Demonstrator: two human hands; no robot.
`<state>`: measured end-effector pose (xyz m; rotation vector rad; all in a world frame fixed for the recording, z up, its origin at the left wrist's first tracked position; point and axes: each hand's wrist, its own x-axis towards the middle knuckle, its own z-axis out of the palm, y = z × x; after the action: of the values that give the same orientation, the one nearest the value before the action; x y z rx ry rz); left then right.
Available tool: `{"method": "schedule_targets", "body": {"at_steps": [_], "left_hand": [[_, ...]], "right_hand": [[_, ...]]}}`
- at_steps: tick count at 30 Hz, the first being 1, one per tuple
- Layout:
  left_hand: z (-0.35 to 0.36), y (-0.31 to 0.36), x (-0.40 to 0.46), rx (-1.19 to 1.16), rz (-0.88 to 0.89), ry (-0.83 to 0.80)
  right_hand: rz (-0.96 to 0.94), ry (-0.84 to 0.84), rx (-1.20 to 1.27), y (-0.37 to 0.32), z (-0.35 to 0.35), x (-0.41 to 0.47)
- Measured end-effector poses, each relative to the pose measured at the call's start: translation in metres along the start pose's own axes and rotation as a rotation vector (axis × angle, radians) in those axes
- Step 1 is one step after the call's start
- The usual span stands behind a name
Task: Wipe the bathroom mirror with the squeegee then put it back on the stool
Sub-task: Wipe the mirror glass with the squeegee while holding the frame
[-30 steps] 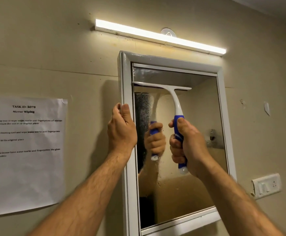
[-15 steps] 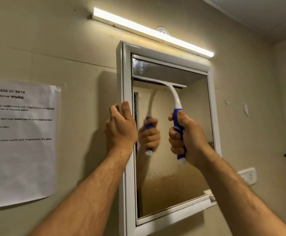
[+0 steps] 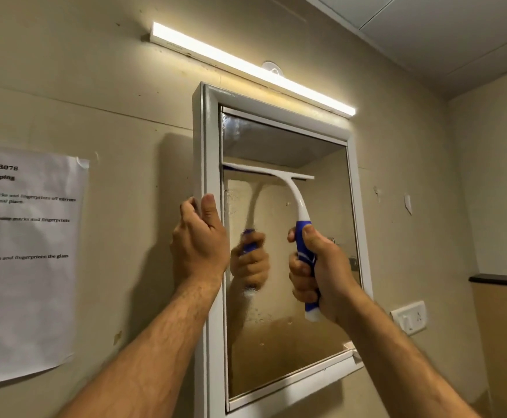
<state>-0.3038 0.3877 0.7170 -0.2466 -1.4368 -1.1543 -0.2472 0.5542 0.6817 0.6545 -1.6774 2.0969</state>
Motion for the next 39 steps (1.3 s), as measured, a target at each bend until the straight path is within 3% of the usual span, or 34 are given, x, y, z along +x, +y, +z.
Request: {"method": "schedule_targets", "body": {"at_steps": [10,18,25,33,39], "left_hand": [[0.0,-0.004,-0.008,-0.007,-0.021,-0.012],[0.0,0.001,-0.002,-0.006,-0.014,0.001],[-0.003,-0.006,-0.008,-0.014,-0.034,-0.018],[-0.005,-0.014,-0.022,-0.012,-0.046,-0.017],[-0.006,-0.015,-0.024,-0.001,-0.03,-0.009]], "right_hand": [[0.066,-0.016,-0.039,0.04,-0.019,-0.048],[0.067,0.025,-0.01,0.01,-0.008,-0.016],[0.077,-0.01,0.014,0.053,-0.01,-0.053],[0.058,0.003,0.03,0.026,-0.002,-0.028],[0.019,0.003,-0.021,0.066,-0.011,-0.051]]}}
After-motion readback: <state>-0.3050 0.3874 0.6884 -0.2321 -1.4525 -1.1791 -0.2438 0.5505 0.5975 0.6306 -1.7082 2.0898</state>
